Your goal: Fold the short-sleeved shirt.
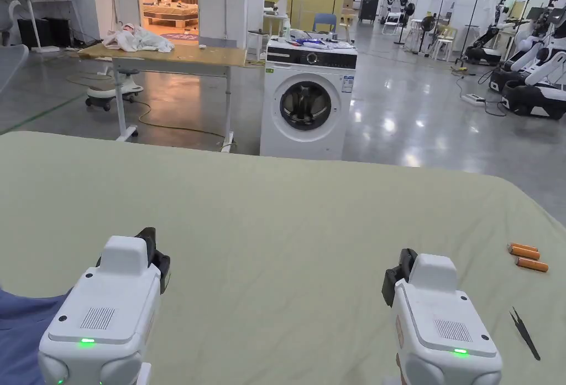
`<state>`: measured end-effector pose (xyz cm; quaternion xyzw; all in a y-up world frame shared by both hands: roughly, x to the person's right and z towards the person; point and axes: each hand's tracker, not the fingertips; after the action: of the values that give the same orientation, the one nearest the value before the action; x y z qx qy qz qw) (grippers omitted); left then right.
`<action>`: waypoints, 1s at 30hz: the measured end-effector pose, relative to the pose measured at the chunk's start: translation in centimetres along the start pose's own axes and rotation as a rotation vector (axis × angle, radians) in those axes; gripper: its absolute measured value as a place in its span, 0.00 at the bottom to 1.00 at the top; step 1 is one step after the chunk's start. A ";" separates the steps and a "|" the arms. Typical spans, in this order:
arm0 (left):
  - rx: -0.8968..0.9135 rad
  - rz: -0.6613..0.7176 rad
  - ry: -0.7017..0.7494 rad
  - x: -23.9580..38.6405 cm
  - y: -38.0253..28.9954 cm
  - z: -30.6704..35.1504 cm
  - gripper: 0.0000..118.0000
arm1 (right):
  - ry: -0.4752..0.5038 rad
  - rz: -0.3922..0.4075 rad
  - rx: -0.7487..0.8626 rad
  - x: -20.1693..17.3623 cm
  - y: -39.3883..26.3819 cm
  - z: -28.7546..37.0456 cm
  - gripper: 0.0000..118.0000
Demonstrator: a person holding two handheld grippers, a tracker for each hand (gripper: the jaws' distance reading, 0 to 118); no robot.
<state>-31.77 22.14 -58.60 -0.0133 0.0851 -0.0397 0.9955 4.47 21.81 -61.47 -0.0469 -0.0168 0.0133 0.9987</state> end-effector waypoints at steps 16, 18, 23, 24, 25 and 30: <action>-0.033 0.046 -0.018 -0.8 0.3 -0.4 0.00 | 0.036 0.001 -0.053 0.6 -0.1 -0.3 0.00; -0.044 0.136 -0.025 -1.5 0.4 -0.6 0.00 | 0.033 -0.037 -0.063 1.0 0.1 -0.4 0.00; -0.045 0.531 -0.113 -4.1 0.2 -1.1 0.00 | 0.042 -0.365 -0.090 2.9 0.9 -0.4 0.00; -0.044 0.600 -0.124 -4.5 0.0 -1.3 0.00 | 0.049 -0.429 -0.095 3.2 1.0 -0.5 0.00; -0.052 0.620 -0.129 -4.6 0.0 -1.4 0.00 | 0.057 -0.477 -0.096 3.4 1.0 -0.6 0.00; -0.132 -0.234 -0.095 0.7 1.5 -1.5 0.00 | 0.144 0.176 -0.014 0.4 2.9 -0.6 0.00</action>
<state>-31.26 23.52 -60.20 -0.0905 0.0385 -0.1491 0.9839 4.81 24.63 -62.34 -0.0560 0.0589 0.0972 0.9919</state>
